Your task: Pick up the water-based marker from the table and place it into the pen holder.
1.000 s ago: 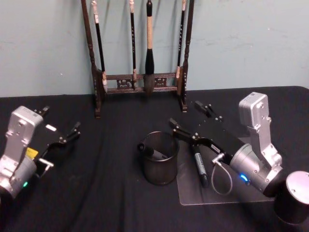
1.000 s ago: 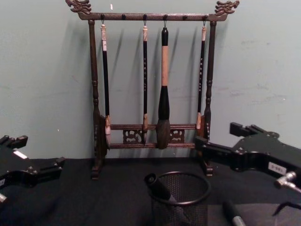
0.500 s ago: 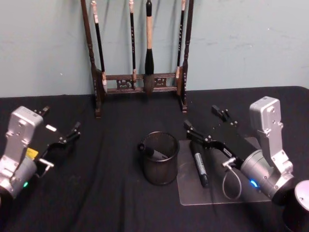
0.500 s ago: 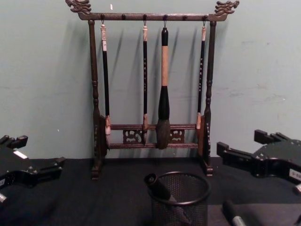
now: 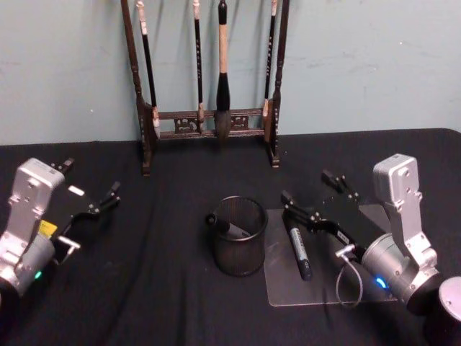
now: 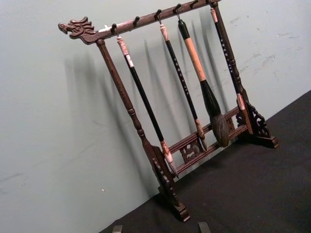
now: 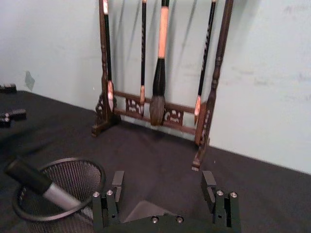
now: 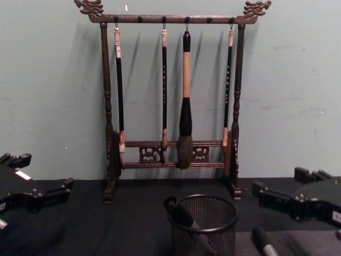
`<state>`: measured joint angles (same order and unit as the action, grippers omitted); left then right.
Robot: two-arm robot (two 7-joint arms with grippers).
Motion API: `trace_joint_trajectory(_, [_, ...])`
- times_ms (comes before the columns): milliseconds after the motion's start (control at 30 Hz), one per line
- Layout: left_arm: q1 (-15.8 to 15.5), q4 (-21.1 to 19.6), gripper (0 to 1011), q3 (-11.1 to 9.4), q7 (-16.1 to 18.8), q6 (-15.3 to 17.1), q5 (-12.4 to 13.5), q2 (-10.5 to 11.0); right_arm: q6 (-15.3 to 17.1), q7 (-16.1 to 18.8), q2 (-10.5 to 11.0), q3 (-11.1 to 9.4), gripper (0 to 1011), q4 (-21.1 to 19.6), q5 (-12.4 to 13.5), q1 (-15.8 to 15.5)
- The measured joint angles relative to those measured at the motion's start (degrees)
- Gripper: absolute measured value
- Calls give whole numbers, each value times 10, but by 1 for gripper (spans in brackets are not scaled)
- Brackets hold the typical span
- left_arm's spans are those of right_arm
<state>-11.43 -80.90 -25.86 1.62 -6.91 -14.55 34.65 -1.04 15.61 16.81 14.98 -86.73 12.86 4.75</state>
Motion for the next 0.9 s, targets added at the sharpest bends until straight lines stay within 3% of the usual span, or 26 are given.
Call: trace_joint_trajectory(900, [0, 0, 1009, 0, 0, 0, 0, 0, 23, 26, -18, 14, 1002, 97, -3, 30])
